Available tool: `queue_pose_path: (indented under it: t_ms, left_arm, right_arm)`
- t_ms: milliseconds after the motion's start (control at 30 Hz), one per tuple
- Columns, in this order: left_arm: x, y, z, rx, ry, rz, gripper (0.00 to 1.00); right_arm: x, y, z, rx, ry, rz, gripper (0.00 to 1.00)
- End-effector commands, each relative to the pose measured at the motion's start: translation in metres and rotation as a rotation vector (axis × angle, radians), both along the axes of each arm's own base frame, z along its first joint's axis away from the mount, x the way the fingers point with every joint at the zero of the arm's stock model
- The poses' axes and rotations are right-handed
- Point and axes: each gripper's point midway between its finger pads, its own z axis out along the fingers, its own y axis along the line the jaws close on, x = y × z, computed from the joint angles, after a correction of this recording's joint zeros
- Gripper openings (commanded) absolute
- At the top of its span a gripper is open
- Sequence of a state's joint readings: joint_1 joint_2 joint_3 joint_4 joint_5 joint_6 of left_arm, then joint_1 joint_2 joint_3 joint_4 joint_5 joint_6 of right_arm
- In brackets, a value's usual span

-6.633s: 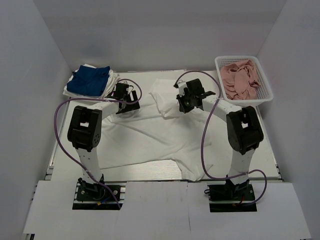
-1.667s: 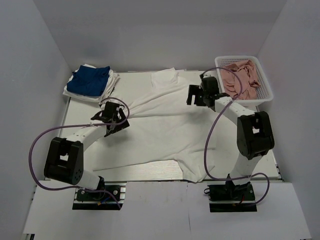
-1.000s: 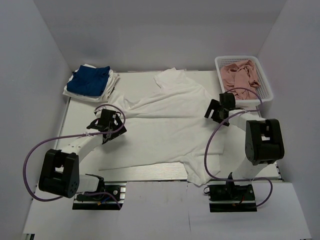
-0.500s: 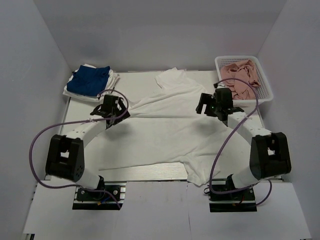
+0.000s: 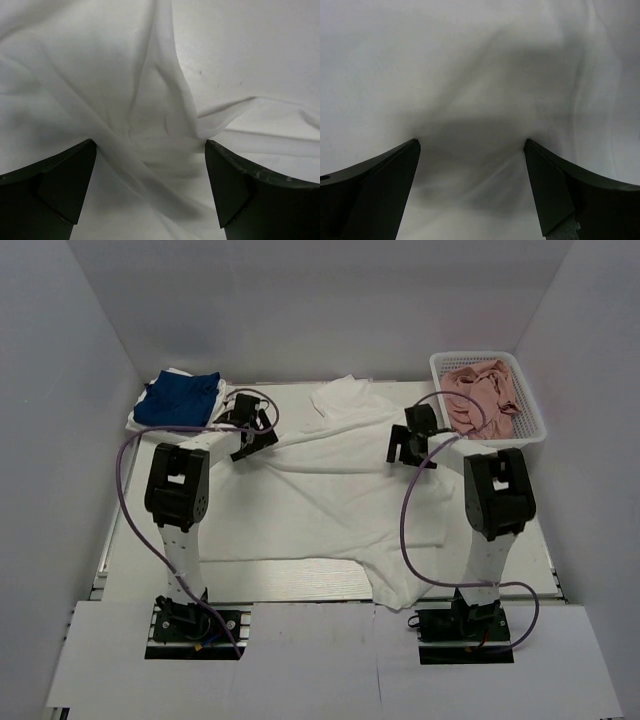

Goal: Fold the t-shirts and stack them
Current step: Flatten out the tshirt

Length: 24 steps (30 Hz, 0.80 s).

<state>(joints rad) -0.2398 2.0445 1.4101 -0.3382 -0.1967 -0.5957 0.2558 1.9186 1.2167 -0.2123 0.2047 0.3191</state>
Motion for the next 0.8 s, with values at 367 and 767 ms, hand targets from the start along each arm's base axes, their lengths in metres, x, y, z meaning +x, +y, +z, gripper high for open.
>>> queue_pose_path:
  t_ms: [367, 767]
  left_arm:
    - [0.115, -0.014, 0.003, -0.060, -0.050, -0.070, 1.00]
    - [0.035, -0.023, 0.165, -0.121, -0.270, -0.152, 1.00]
  right_arm:
    - [0.157, 0.015, 0.001, 0.003, -0.033, -0.001, 0.90]
    - [0.066, 0.075, 0.191, -0.011, -0.429, 0.334, 0.90]
